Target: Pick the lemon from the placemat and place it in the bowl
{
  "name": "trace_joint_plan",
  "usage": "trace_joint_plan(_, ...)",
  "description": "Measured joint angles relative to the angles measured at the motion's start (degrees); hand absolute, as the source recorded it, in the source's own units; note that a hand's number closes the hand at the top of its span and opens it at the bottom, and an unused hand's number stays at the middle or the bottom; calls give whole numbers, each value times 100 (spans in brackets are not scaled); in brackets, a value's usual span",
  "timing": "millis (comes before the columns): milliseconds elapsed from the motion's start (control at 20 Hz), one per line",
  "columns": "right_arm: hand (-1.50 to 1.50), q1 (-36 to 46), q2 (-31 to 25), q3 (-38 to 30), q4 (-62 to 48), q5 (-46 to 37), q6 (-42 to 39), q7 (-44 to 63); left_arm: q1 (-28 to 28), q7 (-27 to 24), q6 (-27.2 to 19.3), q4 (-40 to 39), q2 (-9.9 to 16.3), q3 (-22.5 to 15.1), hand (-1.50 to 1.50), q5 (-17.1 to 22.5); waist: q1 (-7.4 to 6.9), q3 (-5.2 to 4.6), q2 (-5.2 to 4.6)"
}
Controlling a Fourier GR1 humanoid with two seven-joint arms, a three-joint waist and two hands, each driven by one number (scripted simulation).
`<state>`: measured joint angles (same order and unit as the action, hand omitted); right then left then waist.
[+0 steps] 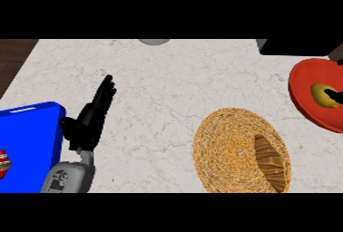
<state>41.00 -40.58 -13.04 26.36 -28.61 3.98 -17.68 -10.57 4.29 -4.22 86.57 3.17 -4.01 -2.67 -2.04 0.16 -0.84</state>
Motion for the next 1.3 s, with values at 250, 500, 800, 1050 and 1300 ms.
trace_joint_plan(250, -150, 42, -62, -326, -564, 326, -423, -921, 47, 116, 36, 163, 46, 16, 0, 17, 11, 5, 8)
trace_joint_plan(500, -150, 244, -142, -808, -776, 777, -533, -1532, 21, 147, 57, 183, 55, 72, 0, 64, 28, 3, 16)
trace_joint_plan(800, -150, 483, -524, -1318, -1071, 1263, -910, -1608, 98, 198, -10, 294, -11, -22, 0, -43, 50, -1, 27)
trace_joint_plan(1050, -150, 425, -843, -1646, -1296, 1644, -1530, -1511, 72, 113, 78, 177, 70, 128, 0, 44, 90, -5, 34)
trace_joint_plan(1300, -150, 59, -1163, -1876, -1456, 1947, -2360, -1709, 163, -47, 95, 95, 45, 150, 0, 46, 107, -4, 38)
